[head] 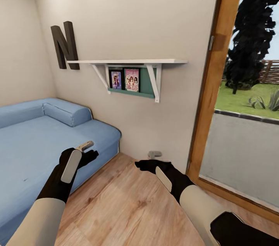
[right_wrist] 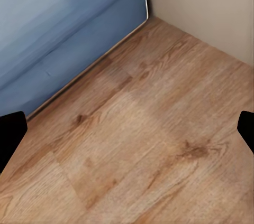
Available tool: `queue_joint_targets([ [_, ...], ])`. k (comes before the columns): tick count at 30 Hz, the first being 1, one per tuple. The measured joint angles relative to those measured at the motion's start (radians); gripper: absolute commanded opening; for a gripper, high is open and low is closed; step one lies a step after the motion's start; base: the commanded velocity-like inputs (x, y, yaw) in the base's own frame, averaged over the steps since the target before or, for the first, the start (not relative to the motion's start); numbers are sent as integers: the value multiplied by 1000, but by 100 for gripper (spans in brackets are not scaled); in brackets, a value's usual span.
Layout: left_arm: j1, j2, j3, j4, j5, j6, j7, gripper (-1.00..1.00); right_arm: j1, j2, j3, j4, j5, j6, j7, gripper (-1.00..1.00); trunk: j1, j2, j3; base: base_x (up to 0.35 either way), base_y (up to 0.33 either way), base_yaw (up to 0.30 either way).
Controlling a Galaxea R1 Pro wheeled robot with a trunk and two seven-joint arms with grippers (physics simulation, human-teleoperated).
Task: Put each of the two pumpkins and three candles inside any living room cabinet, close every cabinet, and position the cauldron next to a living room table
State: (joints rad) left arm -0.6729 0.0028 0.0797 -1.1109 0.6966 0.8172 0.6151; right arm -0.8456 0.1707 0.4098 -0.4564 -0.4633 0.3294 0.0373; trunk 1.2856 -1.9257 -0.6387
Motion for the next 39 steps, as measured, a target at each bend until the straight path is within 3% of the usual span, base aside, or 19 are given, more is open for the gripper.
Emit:
queue_joint_targets([
  [10, 0, 0, 0, 0, 0, 0, 0, 100, 0, 0, 0, 0, 0, 2, 1, 100, 0, 0, 0, 175, 0, -28],
  [30, 0, 1, 0, 0, 0, 0, 0, 100, 0, 0, 0, 0, 0, 2, 1, 100, 0, 0, 0, 136, 94, -263],
  [39, 0, 0, 0, 0, 0, 0, 0, 100, 0, 0, 0, 1, 0, 2, 1, 100, 0, 0, 0, 124, 35, -44],
])
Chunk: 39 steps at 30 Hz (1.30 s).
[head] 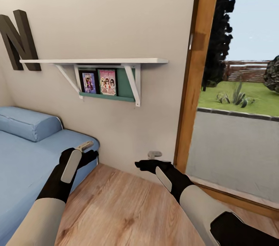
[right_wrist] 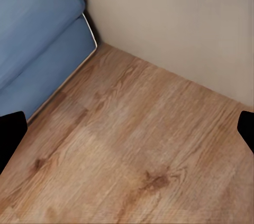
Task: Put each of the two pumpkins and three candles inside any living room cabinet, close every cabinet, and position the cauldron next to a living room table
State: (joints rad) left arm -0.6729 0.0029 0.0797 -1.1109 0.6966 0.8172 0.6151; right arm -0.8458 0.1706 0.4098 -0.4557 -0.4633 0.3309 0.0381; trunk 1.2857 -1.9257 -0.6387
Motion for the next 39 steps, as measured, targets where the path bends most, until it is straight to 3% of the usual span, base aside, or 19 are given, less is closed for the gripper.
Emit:
queue_joint_targets([
  [25, 0, 1, 0, -1, -1, 0, 0, 100, 0, -1, 1, -1, 0, 1, 1, 100, 0, 0, 0, 37, 0, 0],
  [31, 0, 2, 1, 0, 11, 11, -3, 100, 0, -2, 2, 0, 0, 50, 3, 100, 0, 0, 0, 6, 0, 0],
  [35, 0, 6, 4, 0, 28, 68, -7, 100, 0, -3, 5, 0, 0, 119, 84, 100, 0, 0, 0, 0, 0, 0],
  [36, 0, 7, 4, 0, 48, 101, -15, 100, 0, -2, 6, -1, 1, 141, 127, 100, 0, 0, 0, 0, 0, 0],
  [37, 0, 9, 0, 0, 90, 136, -39, 100, 0, -3, 5, -1, 3, 173, 192, 100, 0, 0, 0, 0, 0, 0],
  [39, 0, 13, -2, 1, 133, 160, -74, 100, 0, -7, 3, -1, 9, 197, 253, 100, 0, 0, 0, 0, 0, 0],
])
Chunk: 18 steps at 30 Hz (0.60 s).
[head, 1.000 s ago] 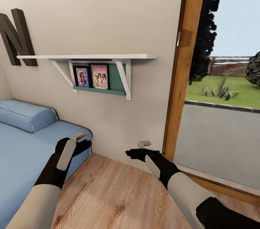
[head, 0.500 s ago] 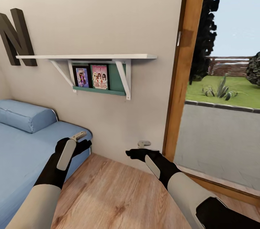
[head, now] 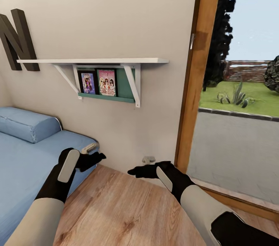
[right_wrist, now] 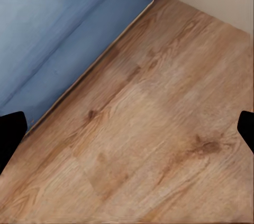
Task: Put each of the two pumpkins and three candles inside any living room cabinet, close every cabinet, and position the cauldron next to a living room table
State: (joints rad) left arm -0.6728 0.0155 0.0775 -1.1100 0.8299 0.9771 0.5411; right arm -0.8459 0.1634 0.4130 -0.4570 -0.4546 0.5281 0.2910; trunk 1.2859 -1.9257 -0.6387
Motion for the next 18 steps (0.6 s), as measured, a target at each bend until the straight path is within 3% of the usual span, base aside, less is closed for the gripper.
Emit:
queue_joint_targets([
  [5, 0, 10, -2, 0, 33, 17, -29, 100, 0, -21, -5, -1, 3, 28, 43, 100, 0, 0, 0, 0, 0, 0],
  [8, 3, 40, -3, 0, 48, 22, -43, 100, 0, -44, -7, -1, 3, 31, 48, 100, 0, 0, 0, 0, 0, 0],
  [10, 9, 67, -4, 0, 63, 23, -68, 100, 0, -58, -8, -1, 0, 31, 48, 100, 0, 0, 0, 0, 0, 0],
  [13, 62, 141, -7, -2, 85, 24, -151, 100, 0, -74, -10, -1, -2, 32, 50, 100, 0, 0, 0, 0, 0, 0],
  [16, 103, 202, -13, 0, 101, 23, -272, 100, 0, -79, -11, -1, -2, 32, 50, 100, 0, 0, 0, 0, 0, 0],
  [18, 126, 222, -35, 3, 107, 22, -361, 100, 0, -80, -11, -1, -3, 32, 50, 100, 0, 0, 0, 0, 0, 0],
])
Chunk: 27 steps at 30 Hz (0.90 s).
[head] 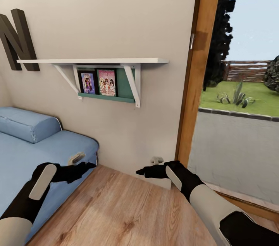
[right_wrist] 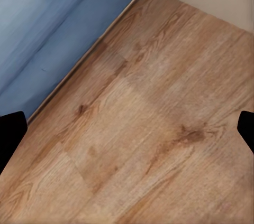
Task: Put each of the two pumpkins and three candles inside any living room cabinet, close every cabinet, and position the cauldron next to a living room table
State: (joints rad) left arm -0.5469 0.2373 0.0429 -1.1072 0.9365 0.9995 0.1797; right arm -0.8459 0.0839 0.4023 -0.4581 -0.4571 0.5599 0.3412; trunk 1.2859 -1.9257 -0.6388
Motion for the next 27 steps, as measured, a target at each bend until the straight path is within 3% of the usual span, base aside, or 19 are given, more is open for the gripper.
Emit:
queue_joint_targets([
  [3, 23, 23, -27, 0, 5, 0, -111, 100, 0, 0, 1, 1, 1, 0, 0, 100, 0, 0, 0, 0, 0, 0],
  [10, 37, 43, -44, -7, 22, 3, -249, 100, 0, -1, 1, 1, 1, 0, 0, 100, 0, 0, 0, 16, 0, 0],
  [24, 38, 57, -46, -8, 25, 3, -273, 100, 0, 1, 1, 2, 0, -2, 0, 100, 0, 0, 0, 131, 0, 0],
  [26, 38, 58, -46, -8, 35, 3, -273, 100, 0, 0, 0, 2, 0, -2, 0, 100, 0, 0, 0, 154, 0, 0],
  [27, 38, 59, -46, -8, 55, 3, -273, 100, 0, 0, 0, 2, 0, -2, 0, 100, 0, 0, 0, 202, 0, 0],
])
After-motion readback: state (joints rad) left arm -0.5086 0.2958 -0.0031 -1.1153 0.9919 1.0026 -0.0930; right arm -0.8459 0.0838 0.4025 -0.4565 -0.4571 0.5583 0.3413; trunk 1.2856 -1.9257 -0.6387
